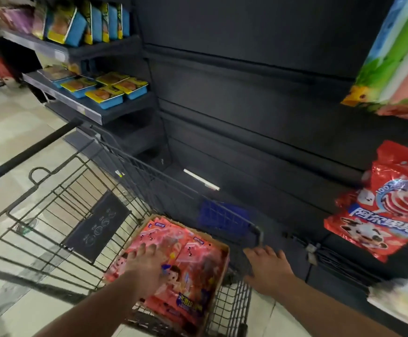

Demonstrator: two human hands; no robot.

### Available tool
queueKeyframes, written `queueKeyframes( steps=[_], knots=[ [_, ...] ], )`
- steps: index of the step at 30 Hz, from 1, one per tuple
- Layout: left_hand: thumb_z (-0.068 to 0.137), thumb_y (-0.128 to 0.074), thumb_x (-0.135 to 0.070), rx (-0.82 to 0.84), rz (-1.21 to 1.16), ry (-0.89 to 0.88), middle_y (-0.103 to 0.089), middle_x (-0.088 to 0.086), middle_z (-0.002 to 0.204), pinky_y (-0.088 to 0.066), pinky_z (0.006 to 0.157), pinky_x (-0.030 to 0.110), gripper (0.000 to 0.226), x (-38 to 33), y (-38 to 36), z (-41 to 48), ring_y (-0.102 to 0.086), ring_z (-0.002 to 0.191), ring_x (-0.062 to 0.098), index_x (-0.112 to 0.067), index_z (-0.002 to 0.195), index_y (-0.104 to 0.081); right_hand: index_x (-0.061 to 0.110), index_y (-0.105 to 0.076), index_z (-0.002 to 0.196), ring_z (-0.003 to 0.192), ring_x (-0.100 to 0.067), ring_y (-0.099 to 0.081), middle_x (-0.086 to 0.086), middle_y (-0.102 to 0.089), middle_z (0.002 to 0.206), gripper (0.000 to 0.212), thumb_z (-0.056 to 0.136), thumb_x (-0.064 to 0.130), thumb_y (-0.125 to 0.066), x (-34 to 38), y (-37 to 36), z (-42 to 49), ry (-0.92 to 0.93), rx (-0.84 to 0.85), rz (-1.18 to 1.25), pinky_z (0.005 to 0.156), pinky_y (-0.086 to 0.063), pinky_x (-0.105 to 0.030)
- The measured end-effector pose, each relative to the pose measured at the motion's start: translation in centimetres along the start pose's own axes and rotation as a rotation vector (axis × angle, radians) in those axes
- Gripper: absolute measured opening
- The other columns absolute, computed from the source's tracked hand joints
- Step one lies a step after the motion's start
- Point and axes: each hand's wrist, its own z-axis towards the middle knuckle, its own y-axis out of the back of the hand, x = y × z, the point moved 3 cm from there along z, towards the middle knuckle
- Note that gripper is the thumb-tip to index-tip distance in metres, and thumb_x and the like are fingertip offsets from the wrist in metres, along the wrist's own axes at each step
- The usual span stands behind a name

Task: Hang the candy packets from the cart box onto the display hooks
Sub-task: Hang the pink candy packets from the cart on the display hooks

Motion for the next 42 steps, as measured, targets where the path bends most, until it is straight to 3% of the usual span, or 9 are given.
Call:
queueKeyframes(
  steps=[6, 12, 21, 26, 30, 34, 36, 39, 42],
  knots=[
    [0.086, -0.046, -0.067, 0.089, -0.028, -0.067, -0.003, 0.009, 0.164, -0.011, 0.119, 0.052, 0.086, 6.6, -1.6, 5.9, -0.003, 0.15, 0.034, -0.027, 0.154, -0.011, 0.024, -0.031, 0.144, 0.138, -0.028, -0.032, -0.004, -0.038, 0.148, 0.059, 0.091, 0.041, -0.049, 6.3, -1.7, 4.6, -0.071, 0.109, 0.041, 0.111, -0.028, -0.045],
    [0.086, -0.05, -0.063, 0.163, -0.01, -0.117, -0.022, 0.007, 0.16, -0.024, 0.115, 0.048, 0.084, 11.1, -3.0, 10.5, -0.021, 0.146, 0.031, -0.028, 0.153, -0.013, 0.022, -0.021, 0.149, 0.139, -0.028, -0.031, -0.008, -0.034, 0.152, 0.064, 0.093, 0.038, -0.048, 11.5, -4.5, 7.7, -0.147, 0.211, 0.124, 0.111, -0.03, -0.043],
    [0.088, -0.052, -0.053, 0.235, -0.057, -0.153, -0.02, 0.006, 0.159, -0.031, 0.113, 0.048, 0.074, 12.3, -6.7, 14.8, -0.026, 0.143, 0.029, -0.025, 0.149, -0.021, 0.017, -0.021, 0.149, 0.133, -0.029, -0.041, -0.009, -0.037, 0.149, 0.067, 0.093, 0.035, -0.053, 13.9, -9.7, 11.4, -0.283, 0.358, 0.307, 0.105, -0.042, -0.039],
    [0.085, -0.059, -0.054, 0.276, -0.124, -0.121, -0.011, 0.008, 0.16, -0.039, 0.108, 0.05, 0.078, 12.7, -9.2, 17.2, -0.029, 0.143, 0.029, -0.026, 0.148, -0.024, 0.014, -0.02, 0.149, 0.127, -0.029, -0.049, -0.012, -0.039, 0.146, 0.07, 0.092, 0.03, -0.056, 14.3, -13.0, 13.7, -0.352, 0.335, 0.515, 0.102, -0.046, -0.038],
    [0.083, -0.06, -0.056, 0.278, -0.228, -0.038, -0.02, 0.009, 0.157, -0.039, 0.108, 0.052, 0.088, 13.3, -10.9, 19.1, -0.033, 0.14, 0.031, -0.019, 0.151, -0.019, 0.019, -0.004, 0.153, 0.138, -0.035, -0.034, -0.009, -0.016, 0.159, 0.083, 0.092, 0.033, -0.058, 15.0, -15.3, 15.5, -0.427, 0.31, 0.623, 0.111, -0.037, -0.045],
    [0.075, -0.066, -0.061, 0.294, -0.4, 0.06, -0.015, 0.01, 0.16, -0.037, 0.108, 0.056, 0.102, 13.7, -12.8, 20.9, -0.032, 0.14, 0.037, -0.027, 0.154, -0.012, 0.024, 0.01, 0.153, 0.146, -0.041, -0.008, -0.007, 0.01, 0.161, 0.091, 0.092, 0.038, -0.056, 15.1, -17.2, 16.7, -0.569, 0.315, 0.782, 0.118, -0.019, -0.053],
    [0.072, -0.068, -0.061, 0.298, -0.501, 0.115, -0.024, 0.012, 0.157, -0.041, 0.104, 0.057, 0.1, 13.5, -13.7, 21.8, -0.038, 0.136, 0.039, -0.026, 0.152, -0.019, 0.025, 0.013, 0.152, 0.146, -0.041, -0.007, -0.01, 0.013, 0.161, 0.093, 0.091, 0.047, -0.053, 15.1, -17.9, 17.1, -0.619, 0.328, 0.821, 0.119, -0.018, -0.053],
    [0.066, -0.071, -0.063, 0.29, -0.651, 0.194, -0.055, 0.015, 0.133, -0.055, 0.089, 0.047, 0.091, 13.0, -14.1, 22.5, -0.06, 0.113, 0.034, -0.021, 0.14, -0.042, 0.029, 0.01, 0.152, 0.145, -0.041, -0.007, -0.008, 0.01, 0.161, 0.094, 0.087, 0.06, -0.05, 15.0, -18.5, 17.5, -0.623, 0.349, 0.815, 0.118, -0.017, -0.052],
    [0.076, -0.075, -0.044, 0.22, -0.706, 0.253, -0.067, 0.01, 0.112, -0.056, 0.071, 0.033, 0.066, 12.9, -13.1, 22.7, -0.068, 0.093, 0.028, -0.017, 0.131, -0.051, 0.041, 0.002, 0.151, 0.144, -0.044, -0.011, 0.002, 0.014, 0.161, 0.085, 0.088, 0.057, -0.052, 15.4, -18.5, 17.7, -0.566, 0.336, 0.857, 0.117, -0.019, -0.053]
  ],
)
